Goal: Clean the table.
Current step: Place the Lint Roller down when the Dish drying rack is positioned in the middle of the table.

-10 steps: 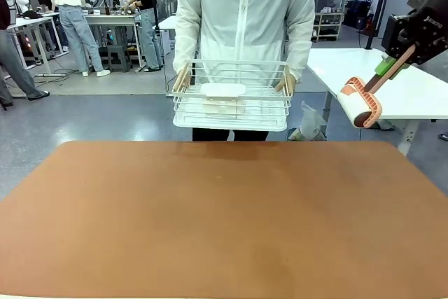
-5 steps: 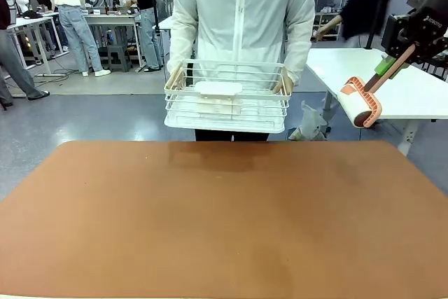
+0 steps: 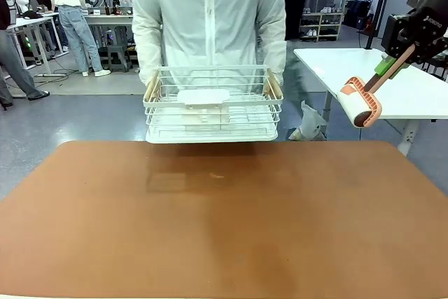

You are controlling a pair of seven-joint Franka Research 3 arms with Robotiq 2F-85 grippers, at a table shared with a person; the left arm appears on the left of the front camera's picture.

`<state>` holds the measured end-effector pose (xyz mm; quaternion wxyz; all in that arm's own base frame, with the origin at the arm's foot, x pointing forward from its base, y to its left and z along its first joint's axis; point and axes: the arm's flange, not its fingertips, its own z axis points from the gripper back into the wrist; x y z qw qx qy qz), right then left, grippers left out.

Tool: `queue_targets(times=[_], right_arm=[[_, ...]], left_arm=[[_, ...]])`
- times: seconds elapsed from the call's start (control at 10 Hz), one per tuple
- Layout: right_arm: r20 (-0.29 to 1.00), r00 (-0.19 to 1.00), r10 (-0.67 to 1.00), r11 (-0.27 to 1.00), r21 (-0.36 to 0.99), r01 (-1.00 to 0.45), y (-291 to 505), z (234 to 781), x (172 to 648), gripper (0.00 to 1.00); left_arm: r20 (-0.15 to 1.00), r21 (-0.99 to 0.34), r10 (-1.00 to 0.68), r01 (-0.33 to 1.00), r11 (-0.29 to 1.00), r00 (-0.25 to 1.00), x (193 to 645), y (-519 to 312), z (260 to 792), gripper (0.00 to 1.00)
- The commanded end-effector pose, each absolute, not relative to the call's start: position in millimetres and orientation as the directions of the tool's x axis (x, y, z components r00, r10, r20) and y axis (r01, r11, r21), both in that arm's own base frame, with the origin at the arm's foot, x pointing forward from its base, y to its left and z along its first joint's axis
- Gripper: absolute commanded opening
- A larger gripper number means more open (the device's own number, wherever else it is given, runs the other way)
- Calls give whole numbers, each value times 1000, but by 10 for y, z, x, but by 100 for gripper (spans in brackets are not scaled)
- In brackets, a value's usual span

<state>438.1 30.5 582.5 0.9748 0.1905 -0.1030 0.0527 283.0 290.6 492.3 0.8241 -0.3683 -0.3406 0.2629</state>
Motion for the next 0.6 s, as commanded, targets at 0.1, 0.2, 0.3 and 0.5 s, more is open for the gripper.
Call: queue_targets(times=[0.1,0.2,0.3,0.5], right_arm=[[205,978,47,930,349,-117,332,5890,4384,21],[205,978,47,930,349,-117,332,5890,4384,21],[205,978,47,930,349,-117,332,5890,4384,21],[205,978,47,930,349,-117,332,5890,4384,21]], left_arm=[[386,-794,676,-148,590,628,2830,2943,4912,100],[386,-794,676,-148,590,628,2830,2943,4912,100],[386,-794,676,-148,590,628,2830,2943,4912,100],[386,-794,676,-148,590,628,2830,2943,4912,100]])
